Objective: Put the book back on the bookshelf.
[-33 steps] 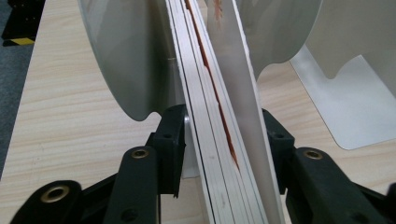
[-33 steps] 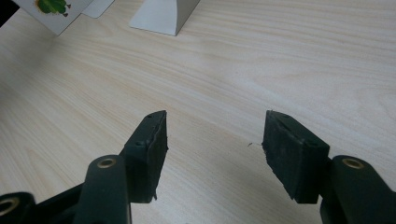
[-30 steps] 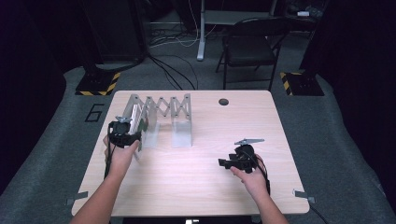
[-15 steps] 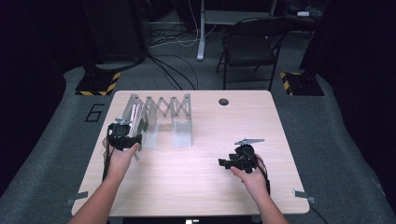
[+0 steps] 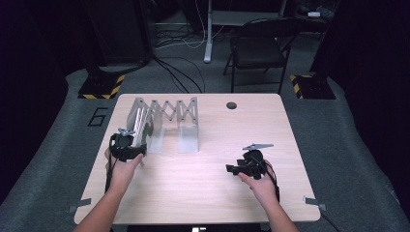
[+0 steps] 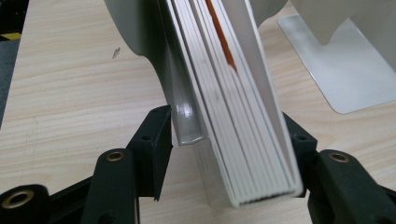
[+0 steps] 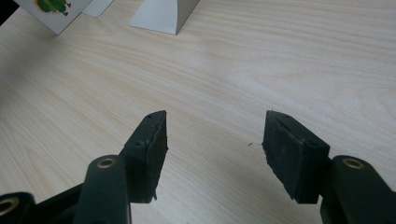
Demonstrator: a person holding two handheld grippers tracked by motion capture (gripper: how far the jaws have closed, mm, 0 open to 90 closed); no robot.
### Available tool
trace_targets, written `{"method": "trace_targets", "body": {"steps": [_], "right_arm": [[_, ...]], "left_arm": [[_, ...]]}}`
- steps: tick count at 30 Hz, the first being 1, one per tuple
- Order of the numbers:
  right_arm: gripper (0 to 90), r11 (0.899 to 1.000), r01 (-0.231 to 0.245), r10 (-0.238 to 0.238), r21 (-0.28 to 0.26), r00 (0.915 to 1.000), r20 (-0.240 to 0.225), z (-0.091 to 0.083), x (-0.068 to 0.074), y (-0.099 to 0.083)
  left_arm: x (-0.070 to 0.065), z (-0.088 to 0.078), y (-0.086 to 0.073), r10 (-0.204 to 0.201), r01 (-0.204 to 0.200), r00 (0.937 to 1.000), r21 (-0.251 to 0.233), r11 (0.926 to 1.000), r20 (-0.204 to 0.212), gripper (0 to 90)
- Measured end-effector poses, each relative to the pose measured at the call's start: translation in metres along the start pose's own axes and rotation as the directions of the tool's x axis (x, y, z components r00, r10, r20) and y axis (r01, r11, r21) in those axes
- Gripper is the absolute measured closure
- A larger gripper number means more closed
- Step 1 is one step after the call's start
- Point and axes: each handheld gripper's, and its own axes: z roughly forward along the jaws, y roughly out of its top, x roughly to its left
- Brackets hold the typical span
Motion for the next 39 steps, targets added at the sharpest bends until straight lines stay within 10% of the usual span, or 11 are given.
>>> {"method": "trace_targets", "body": {"steps": [17, 39], "right_arm": [[39.9, 1.0, 0.004, -0.004, 0.006, 1.0, 0.0, 0.001, 0.001, 0.0], [39.7, 1.0, 0.015, -0.015, 0.011, 0.9999, -0.003, 0.002, 0.002, -0.001]], "left_arm": [[0.004, -0.012, -0.024, -0.039, 0.04, 0.9967, -0.006, 0.9992, 0.071, 46.0], [-0.01, -0.044, -0.046, 0.012, -0.009, 0.991, -0.021, 0.9997, 0.133, 44.5]]}}
